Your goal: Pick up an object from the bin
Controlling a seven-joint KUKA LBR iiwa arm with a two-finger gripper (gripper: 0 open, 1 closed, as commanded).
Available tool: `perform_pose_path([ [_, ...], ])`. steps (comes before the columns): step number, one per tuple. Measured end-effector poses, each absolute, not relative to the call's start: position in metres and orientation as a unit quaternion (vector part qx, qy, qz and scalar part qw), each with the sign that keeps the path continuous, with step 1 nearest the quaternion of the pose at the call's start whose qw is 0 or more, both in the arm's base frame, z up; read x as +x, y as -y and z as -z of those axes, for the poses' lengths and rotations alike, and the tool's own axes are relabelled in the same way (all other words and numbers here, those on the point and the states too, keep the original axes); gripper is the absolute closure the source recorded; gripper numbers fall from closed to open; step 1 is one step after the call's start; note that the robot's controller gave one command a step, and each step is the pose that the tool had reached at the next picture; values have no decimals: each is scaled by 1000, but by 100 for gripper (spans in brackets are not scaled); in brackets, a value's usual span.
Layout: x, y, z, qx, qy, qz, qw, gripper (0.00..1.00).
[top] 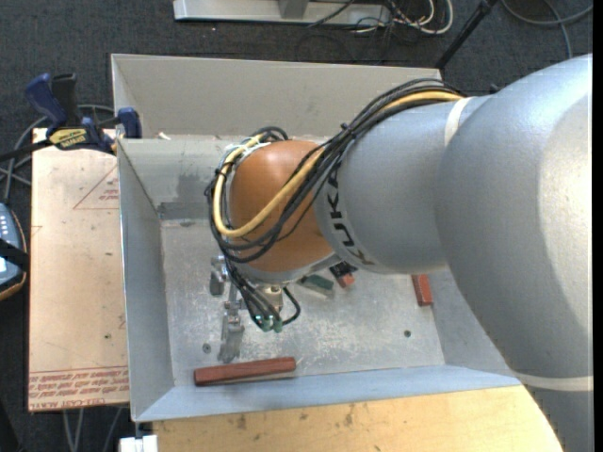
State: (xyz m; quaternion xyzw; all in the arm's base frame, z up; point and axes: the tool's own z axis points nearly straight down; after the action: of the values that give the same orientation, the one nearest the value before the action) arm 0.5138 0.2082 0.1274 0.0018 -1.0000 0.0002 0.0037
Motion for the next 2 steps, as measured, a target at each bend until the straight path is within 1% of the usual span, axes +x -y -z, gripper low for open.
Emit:
perform_pose_path([
  [1,483,-146,-70,21,1000,2,-6,0],
  [2,480,-148,-70,25,1000,1,0,100],
])
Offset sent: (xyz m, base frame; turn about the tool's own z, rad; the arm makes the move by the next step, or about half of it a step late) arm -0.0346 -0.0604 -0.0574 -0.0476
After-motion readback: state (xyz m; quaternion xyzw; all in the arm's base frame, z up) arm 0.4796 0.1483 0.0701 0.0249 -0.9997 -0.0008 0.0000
